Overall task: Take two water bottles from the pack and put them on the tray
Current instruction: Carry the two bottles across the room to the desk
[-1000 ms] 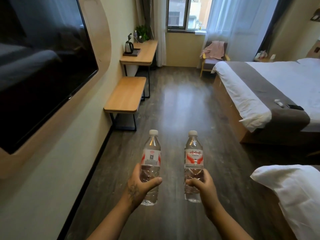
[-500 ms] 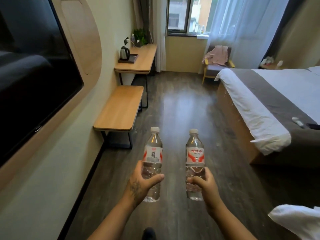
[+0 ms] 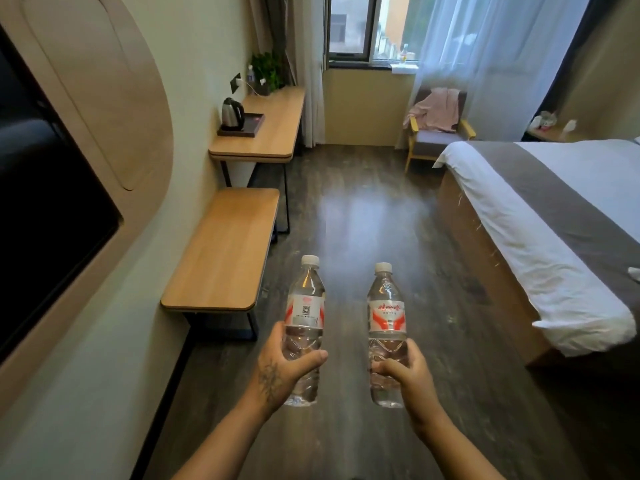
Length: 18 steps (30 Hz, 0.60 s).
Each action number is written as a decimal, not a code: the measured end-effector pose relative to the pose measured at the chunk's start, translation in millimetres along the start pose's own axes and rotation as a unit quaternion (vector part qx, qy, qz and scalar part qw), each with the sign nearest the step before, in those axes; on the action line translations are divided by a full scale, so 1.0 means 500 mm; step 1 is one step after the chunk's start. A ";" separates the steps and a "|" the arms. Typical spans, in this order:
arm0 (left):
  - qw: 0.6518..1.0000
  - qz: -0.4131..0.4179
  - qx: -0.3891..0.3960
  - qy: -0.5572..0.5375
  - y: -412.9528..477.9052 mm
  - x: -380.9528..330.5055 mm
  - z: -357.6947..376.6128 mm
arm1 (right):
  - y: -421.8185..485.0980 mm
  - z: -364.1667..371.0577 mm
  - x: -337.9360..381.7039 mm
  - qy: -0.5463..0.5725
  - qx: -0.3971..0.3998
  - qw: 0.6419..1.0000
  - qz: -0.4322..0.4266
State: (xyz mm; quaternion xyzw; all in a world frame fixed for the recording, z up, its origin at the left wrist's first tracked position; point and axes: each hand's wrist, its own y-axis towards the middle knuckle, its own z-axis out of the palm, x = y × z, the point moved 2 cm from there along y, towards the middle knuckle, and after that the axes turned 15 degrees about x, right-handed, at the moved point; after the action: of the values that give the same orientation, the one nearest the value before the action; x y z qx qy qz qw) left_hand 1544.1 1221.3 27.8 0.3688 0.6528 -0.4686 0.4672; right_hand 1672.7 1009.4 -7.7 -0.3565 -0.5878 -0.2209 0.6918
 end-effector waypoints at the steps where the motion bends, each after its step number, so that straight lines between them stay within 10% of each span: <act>1: 1.000 0.000 -0.001 -0.001 0.041 -0.005 -0.015 | 0.042 -0.007 0.007 0.000 0.002 1.000 0.001; 18: 0.999 -0.015 -0.050 0.001 0.778 -0.151 -0.172 | 0.797 -0.208 0.184 0.016 0.026 0.999 0.009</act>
State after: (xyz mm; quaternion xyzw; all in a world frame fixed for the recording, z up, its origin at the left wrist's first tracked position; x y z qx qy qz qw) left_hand 1901.1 1412.8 6.6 0.3358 0.6810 -0.4419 0.4776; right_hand 2049.1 1200.0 -17.1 -0.3406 -0.5787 -0.2051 0.7121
